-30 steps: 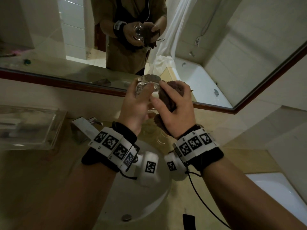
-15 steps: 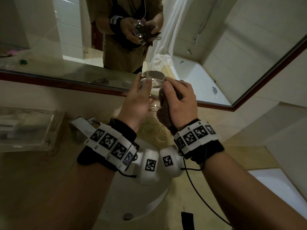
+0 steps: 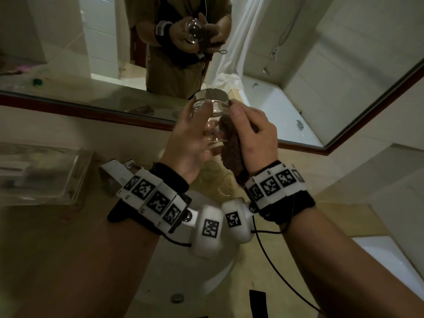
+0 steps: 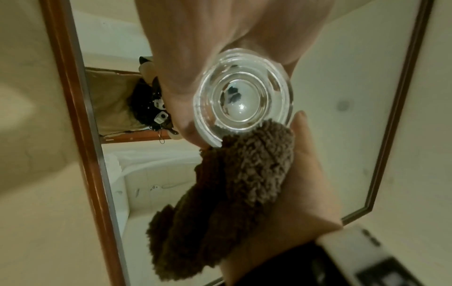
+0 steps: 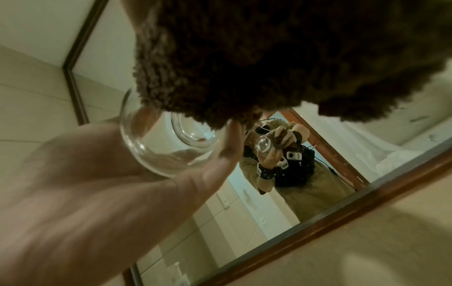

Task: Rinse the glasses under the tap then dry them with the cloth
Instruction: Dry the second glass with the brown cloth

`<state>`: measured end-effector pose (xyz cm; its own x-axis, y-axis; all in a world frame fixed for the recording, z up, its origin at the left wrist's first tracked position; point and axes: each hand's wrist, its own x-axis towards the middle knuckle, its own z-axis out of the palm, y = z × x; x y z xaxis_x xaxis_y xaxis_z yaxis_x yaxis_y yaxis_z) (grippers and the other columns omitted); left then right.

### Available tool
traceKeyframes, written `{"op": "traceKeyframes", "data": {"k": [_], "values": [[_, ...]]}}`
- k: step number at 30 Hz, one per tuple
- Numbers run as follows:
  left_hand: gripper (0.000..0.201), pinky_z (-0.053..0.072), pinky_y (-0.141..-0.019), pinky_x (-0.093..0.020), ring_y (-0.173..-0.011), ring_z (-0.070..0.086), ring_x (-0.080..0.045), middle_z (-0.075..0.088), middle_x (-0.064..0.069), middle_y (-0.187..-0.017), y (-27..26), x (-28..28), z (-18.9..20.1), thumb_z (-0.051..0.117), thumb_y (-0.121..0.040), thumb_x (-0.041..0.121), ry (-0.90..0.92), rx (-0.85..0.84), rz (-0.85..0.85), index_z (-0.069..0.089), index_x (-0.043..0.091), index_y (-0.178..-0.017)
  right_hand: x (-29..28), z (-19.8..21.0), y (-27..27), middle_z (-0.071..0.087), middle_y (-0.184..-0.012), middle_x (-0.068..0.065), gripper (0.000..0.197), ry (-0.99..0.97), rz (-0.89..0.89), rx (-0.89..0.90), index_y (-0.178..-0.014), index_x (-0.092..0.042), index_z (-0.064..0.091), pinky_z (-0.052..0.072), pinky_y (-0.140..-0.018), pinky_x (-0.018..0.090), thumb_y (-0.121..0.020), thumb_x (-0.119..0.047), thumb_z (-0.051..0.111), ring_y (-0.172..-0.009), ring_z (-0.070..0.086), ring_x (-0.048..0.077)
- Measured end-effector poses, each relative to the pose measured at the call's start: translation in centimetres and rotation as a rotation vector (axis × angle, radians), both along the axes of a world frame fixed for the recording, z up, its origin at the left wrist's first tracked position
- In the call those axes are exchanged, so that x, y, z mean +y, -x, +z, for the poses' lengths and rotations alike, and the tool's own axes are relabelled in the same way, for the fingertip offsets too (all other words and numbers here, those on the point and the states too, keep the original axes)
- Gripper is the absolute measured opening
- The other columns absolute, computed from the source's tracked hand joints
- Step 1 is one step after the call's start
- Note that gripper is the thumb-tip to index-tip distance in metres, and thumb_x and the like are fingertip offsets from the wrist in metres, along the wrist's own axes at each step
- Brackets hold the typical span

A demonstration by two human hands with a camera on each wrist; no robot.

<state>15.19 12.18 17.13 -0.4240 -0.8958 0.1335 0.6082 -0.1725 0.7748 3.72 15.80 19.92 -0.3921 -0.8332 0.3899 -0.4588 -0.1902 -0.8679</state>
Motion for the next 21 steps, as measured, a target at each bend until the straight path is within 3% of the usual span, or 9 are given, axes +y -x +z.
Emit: {"op": "traceKeyframes", "data": {"k": [3,7,10,12,14,16,18,19,21], "values": [[0.04,0.056,-0.081,-0.046,-0.102,0.066,-0.03,0.064,-0.018,-0.122,0.5,0.2,0.2,0.049,-0.1,0.033,-0.031,-0.065,0.079,0.049,0.012,-0.134,-0.1,0.2,-0.2,0.058,-0.117,0.0,0.029,0.0,-0.032,0.004,-0.106,-0.025,0.072,0.045,-0.097,0.021,-0.081,-0.04,0.069,-0.109,0.055,0.007],[0.035,0.058,-0.077,-0.045,-0.094,0.07,-0.028,0.068,-0.014,-0.112,1.1,0.0,0.1,0.056,-0.098,0.024,-0.009,-0.144,0.245,0.052,0.012,-0.13,0.3,0.0,-0.8,0.052,-0.116,-0.001,0.03,0.076,-0.038,0.223,-0.109,-0.024,0.071,0.04,-0.097,0.013,-0.081,-0.037,0.069,-0.11,0.051,0.007],[0.042,0.053,-0.08,-0.048,-0.097,0.066,-0.036,0.06,-0.027,-0.122,0.8,0.3,0.3,0.056,-0.096,0.025,0.027,-0.031,0.147,0.048,0.005,-0.132,0.1,-0.2,-0.6,0.057,-0.115,0.002,0.031,0.055,-0.054,0.084,-0.106,-0.027,0.072,0.044,-0.1,0.027,-0.081,-0.044,0.063,-0.109,0.055,0.011],[0.044,0.053,-0.081,-0.048,-0.097,0.066,-0.033,0.058,-0.027,-0.126,0.5,0.7,0.4,0.054,-0.098,0.026,0.006,0.0,0.084,0.043,0.01,-0.137,-0.1,-0.4,-0.3,0.064,-0.109,0.004,0.031,0.017,-0.057,-0.04,-0.102,-0.026,0.073,0.045,-0.1,0.041,-0.083,-0.046,0.059,-0.106,0.059,0.015],[0.046,0.056,-0.08,-0.047,-0.098,0.068,-0.028,0.062,-0.02,-0.125,0.5,0.9,0.4,0.053,-0.097,0.031,-0.025,-0.028,0.072,0.04,0.019,-0.14,-0.1,-0.4,-0.1,0.067,-0.105,0.004,0.026,0.0,-0.07,-0.044,-0.101,-0.024,0.074,0.045,-0.099,0.044,-0.088,-0.04,0.059,-0.104,0.06,0.017],[0.045,0.058,-0.077,-0.038,-0.095,0.07,-0.015,0.067,-0.006,-0.117,0.6,0.9,0.4,0.053,-0.092,0.043,0.012,-0.143,0.094,0.043,0.029,-0.133,-0.2,-0.5,0.2,0.066,-0.106,0.004,0.026,-0.023,-0.085,-0.034,-0.103,-0.021,0.074,0.045,-0.099,0.038,-0.09,-0.037,0.059,-0.103,0.06,0.014],[0.021,0.053,-0.07,-0.022,-0.081,0.068,0.001,0.067,0.007,-0.104,0.6,0.7,0.4,0.051,-0.093,0.044,0.08,-0.249,0.103,0.048,0.043,-0.114,-0.1,-0.6,0.6,0.064,-0.11,0.003,0.026,-0.042,-0.093,-0.012,-0.107,-0.021,0.072,0.044,-0.097,0.024,-0.091,-0.037,0.06,-0.103,0.058,0.009],[0.011,0.051,-0.067,-0.019,-0.075,0.066,0.004,0.066,0.01,-0.098,0.6,0.6,0.5,0.049,-0.097,0.039,0.092,-0.277,0.11,0.049,0.046,-0.105,-0.1,-0.7,0.7,0.062,-0.111,0.002,0.026,-0.047,-0.094,0.003,-0.108,-0.022,0.072,0.043,-0.094,0.017,-0.09,-0.036,0.06,-0.103,0.057,0.007],[0.01,0.052,-0.072,-0.025,-0.079,0.067,-0.001,0.067,0.008,-0.096,0.6,0.4,0.8,0.048,-0.099,0.041,0.077,-0.316,0.141,0.05,0.051,-0.101,-0.1,-0.7,0.7,0.06,-0.113,0.001,0.025,-0.041,-0.099,0.028,-0.109,-0.023,0.071,0.041,-0.091,0.01,-0.09,-0.035,0.061,-0.104,0.055,0.005]]}}
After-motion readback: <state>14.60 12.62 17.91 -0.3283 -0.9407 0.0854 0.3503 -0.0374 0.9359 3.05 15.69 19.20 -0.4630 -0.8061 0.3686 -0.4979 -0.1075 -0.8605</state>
